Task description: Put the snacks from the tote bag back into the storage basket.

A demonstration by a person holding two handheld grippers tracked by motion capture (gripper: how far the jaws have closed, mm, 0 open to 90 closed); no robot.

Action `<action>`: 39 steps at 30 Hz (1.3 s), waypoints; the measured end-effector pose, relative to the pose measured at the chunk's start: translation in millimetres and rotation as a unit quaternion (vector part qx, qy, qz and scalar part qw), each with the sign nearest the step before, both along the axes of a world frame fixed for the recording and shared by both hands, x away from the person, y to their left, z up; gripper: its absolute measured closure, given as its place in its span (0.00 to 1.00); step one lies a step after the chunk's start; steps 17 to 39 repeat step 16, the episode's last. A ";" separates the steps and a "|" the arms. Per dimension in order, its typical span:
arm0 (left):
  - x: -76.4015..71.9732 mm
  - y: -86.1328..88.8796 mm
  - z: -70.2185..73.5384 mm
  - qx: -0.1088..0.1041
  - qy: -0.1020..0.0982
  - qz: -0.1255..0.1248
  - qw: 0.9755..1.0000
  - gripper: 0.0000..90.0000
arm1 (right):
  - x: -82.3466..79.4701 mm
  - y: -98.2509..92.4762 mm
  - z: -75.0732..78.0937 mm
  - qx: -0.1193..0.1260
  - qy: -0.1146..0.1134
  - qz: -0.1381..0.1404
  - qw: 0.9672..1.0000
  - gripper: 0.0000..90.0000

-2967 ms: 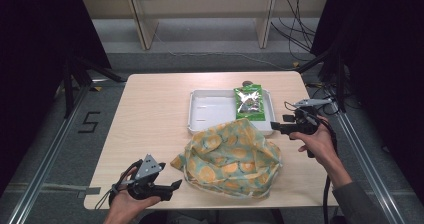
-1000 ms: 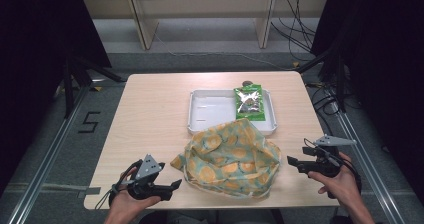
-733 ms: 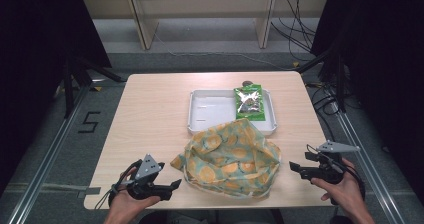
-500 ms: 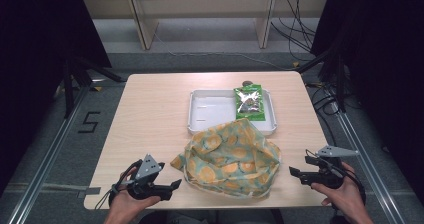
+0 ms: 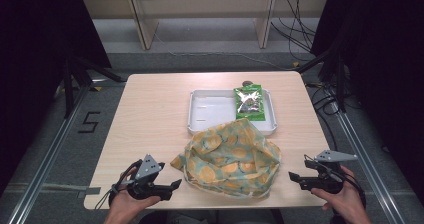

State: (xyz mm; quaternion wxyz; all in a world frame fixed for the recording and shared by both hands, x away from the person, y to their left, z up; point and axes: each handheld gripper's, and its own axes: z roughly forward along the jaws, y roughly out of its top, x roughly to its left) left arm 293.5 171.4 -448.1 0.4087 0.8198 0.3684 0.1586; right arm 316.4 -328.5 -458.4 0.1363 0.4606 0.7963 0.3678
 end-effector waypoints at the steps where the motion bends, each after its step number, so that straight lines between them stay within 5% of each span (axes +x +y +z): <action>1: 0.0 0.0 0.0 0.000 0.000 0.000 1.000 0.24 | 0.0 -0.1 -0.3 -0.001 0.000 0.002 1.000 0.25; 7: 0.0 0.4 0.2 0.001 0.000 -0.001 1.000 0.25 | -1.0 0.1 -0.6 0.000 0.000 0.000 1.000 0.25; 10: 0.1 0.3 0.2 0.001 0.001 -0.001 1.000 0.25 | -2.9 2.8 -0.8 0.018 0.021 -0.010 1.000 0.25; 16: 0.2 0.4 0.2 0.001 0.000 -0.001 1.000 0.24 | 0.5 -0.7 -2.0 0.001 -0.003 0.004 1.000 0.25; 39: 0.2 0.4 0.2 0.001 0.000 -0.001 1.000 0.24 | 0.5 -0.7 -2.0 0.001 -0.003 0.004 1.000 0.25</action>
